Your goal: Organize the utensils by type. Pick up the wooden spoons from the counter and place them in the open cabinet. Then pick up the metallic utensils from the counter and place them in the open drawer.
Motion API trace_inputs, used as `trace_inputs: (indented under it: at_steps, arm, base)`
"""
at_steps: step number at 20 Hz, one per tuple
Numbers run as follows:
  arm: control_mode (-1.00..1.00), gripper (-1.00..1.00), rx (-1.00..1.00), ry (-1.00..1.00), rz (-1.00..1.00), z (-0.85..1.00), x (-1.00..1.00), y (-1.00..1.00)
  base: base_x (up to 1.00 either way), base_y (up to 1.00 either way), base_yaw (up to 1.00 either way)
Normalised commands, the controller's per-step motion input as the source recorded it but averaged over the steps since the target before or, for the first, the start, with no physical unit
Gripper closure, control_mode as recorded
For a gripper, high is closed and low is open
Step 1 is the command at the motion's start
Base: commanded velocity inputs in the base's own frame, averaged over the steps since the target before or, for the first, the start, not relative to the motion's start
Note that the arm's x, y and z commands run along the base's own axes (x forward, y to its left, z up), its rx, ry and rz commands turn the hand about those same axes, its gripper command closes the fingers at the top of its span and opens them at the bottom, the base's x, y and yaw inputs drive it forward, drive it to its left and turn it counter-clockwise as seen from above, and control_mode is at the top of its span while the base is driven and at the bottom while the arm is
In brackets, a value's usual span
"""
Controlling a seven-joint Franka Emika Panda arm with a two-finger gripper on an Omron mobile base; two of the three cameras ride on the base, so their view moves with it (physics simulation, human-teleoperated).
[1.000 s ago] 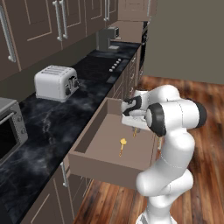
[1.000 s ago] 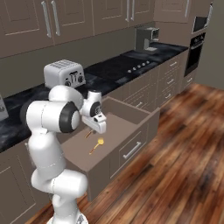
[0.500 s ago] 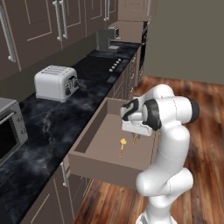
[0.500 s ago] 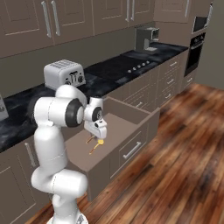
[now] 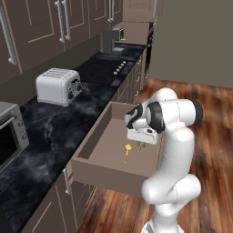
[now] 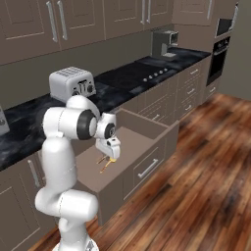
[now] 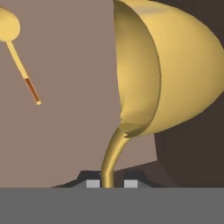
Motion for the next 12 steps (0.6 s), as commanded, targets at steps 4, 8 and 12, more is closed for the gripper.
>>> trace_inputs:
  at_steps: [4, 8, 12]
  arm:
    - [-1.00, 1.00, -0.01, 0.00, 0.00, -0.35, 0.08, 0.00]
    - [-1.00, 1.00, -0.01, 0.00, 0.00, -0.35, 0.09, 0.00]
    - [-1.00, 1.00, 0.00, 0.00, 0.00, -0.30, 0.14, 0.00]
  base:
    - [0.00, 0.00, 0.00]
    - [0.00, 0.00, 0.00]
    - [0.00, 0.00, 0.00]
